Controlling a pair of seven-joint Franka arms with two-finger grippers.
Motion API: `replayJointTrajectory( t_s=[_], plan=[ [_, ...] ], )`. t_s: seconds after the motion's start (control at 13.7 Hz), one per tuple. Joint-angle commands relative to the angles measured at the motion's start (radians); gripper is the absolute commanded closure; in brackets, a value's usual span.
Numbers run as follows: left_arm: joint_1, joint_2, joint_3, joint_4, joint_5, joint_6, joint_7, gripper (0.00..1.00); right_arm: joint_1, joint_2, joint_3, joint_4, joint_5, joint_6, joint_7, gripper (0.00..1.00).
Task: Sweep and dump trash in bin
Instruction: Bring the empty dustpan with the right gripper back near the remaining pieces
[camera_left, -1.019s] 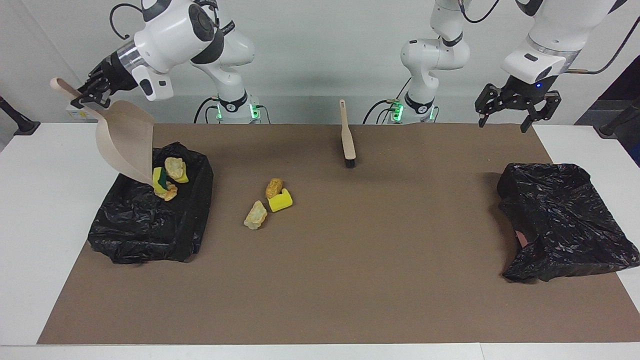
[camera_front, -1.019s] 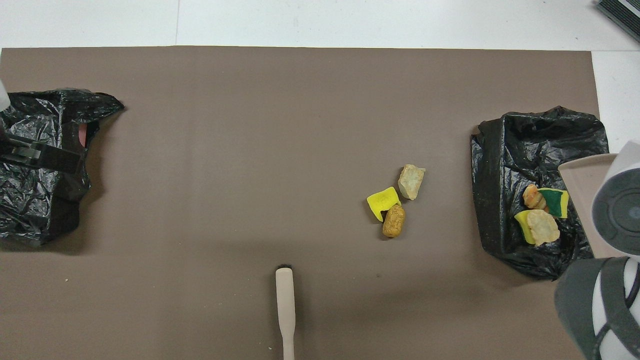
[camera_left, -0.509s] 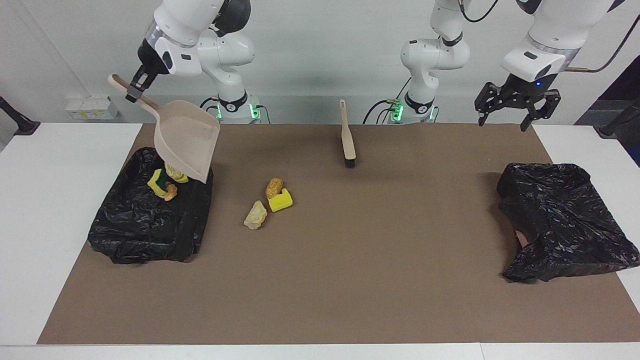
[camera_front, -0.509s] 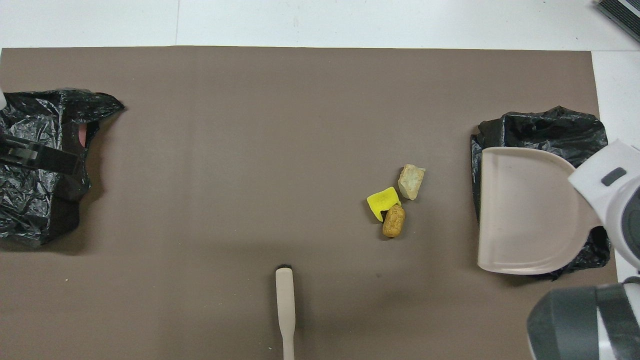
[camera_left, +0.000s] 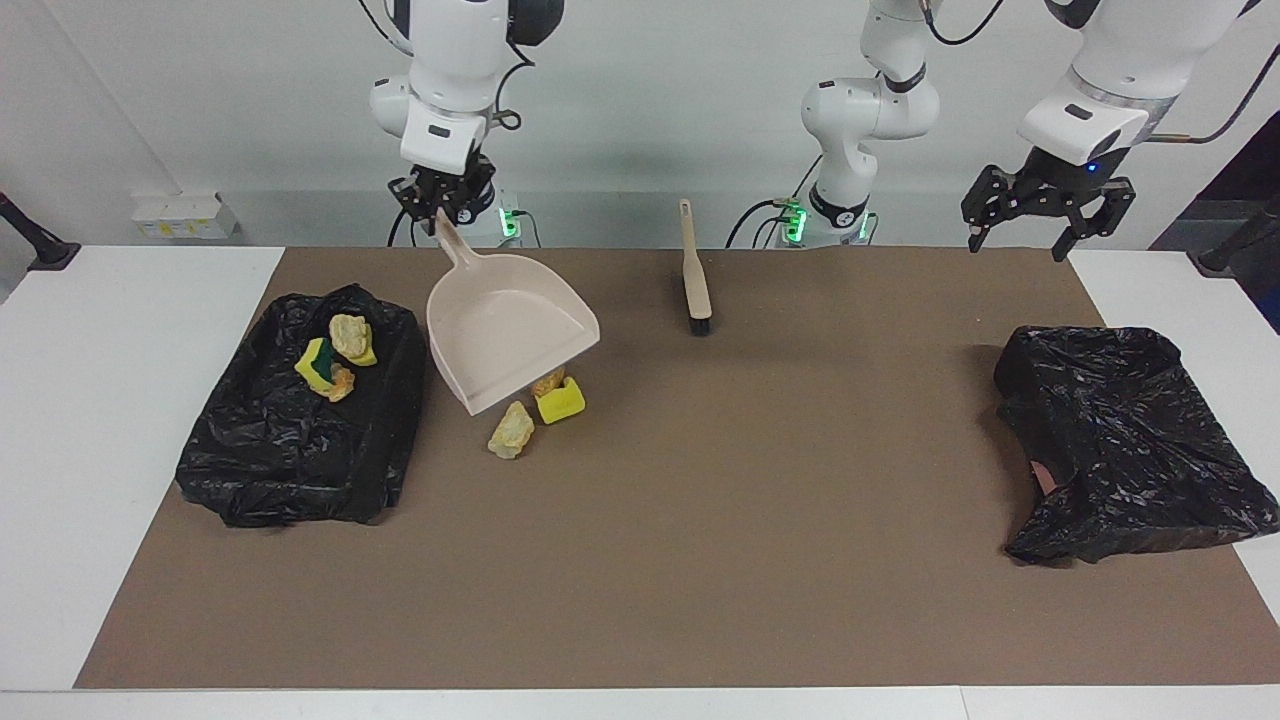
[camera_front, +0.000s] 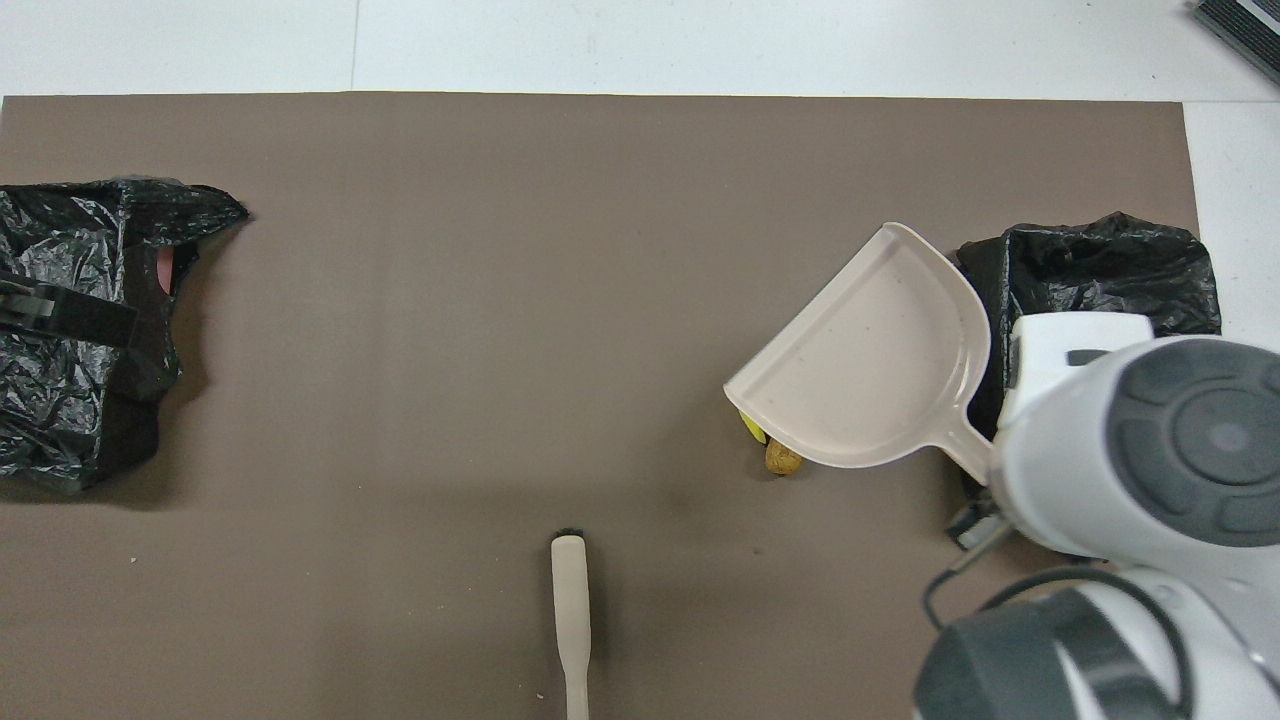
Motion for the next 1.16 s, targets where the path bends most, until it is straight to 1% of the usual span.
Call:
replayJointTrajectory(
  t_s=[0.0, 0.07, 0.15, 0.22, 0.36, 0.51, 0.65, 0.73, 0.95, 1.09],
  plan=[
    [0.016, -0.003, -0.004, 0.014, -0.012, -0.020, 0.004, 0.00, -0.006, 0.125, 0.142, 0.025, 0.074, 0.103, 0.397, 1.00],
    [0.030, -0.003, -0.006, 0.014, -0.011, -0.022, 0.004, 0.00, -0.004, 0.186, 0.185, 0.043, 0.077, 0.145, 0.541, 1.00],
    [0.033, -0.003, -0.006, 0.014, -0.011, -0.022, 0.004, 0.00, -0.004, 0.261, 0.231, 0.086, 0.074, 0.192, 0.677, 1.00],
    [0.043, -0.003, -0.006, 0.014, -0.011, -0.020, 0.004, 0.00, -0.001, 0.336, 0.257, 0.139, 0.069, 0.226, 0.776, 1.00],
    [0.054, -0.003, -0.004, 0.013, -0.011, -0.022, 0.004, 0.00, 0.023, 0.462, 0.283, 0.239, 0.069, 0.289, 0.891, 1.00],
    [0.063, -0.003, -0.006, 0.013, -0.009, -0.023, 0.004, 0.00, 0.067, 0.577, 0.288, 0.343, 0.060, 0.332, 0.985, 1.00],
    [0.063, -0.003, -0.006, 0.013, -0.009, -0.022, 0.004, 0.00, 0.100, 0.692, 0.291, 0.431, 0.001, 0.389, 1.014, 1.00],
    [0.063, -0.003, -0.006, 0.013, -0.009, -0.022, 0.004, 0.00, 0.106, 0.738, 0.299, 0.457, -0.019, 0.418, 1.022, 1.00],
    [0.063, -0.003, -0.006, 0.013, -0.009, -0.023, 0.004, 0.00, 0.109, 0.801, 0.303, 0.453, -0.087, 0.479, 1.027, 1.00],
    [0.063, -0.003, -0.006, 0.013, -0.009, -0.022, 0.004, 0.00, 0.114, 0.806, 0.303, 0.436, -0.121, 0.505, 1.065, 1.00]
  ],
)
